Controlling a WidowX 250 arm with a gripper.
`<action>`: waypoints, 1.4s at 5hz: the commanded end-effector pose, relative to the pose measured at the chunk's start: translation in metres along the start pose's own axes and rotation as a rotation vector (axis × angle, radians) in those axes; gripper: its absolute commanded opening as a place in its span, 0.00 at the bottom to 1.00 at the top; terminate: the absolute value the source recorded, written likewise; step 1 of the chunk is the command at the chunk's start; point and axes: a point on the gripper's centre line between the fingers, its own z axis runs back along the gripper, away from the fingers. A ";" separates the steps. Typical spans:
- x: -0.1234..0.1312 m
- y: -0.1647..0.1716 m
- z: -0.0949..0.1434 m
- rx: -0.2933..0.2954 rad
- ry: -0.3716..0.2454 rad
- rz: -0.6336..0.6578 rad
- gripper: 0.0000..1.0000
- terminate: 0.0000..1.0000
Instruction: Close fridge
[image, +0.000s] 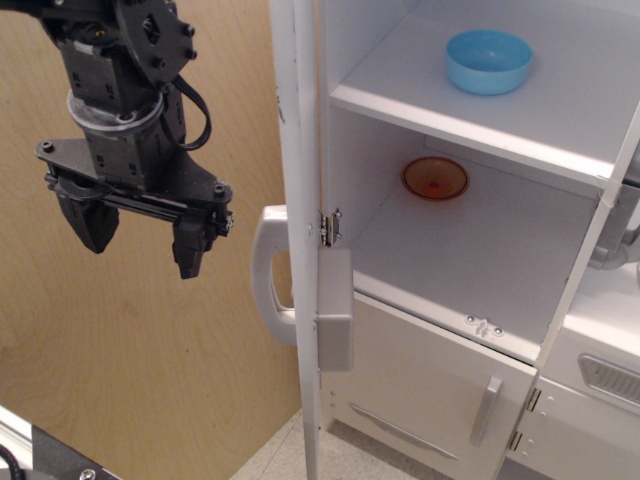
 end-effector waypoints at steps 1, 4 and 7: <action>0.000 0.000 0.000 0.000 0.000 0.000 1.00 0.00; 0.064 0.018 -0.012 -0.003 -0.059 0.175 1.00 0.00; 0.068 -0.030 -0.014 -0.005 -0.015 0.114 1.00 0.00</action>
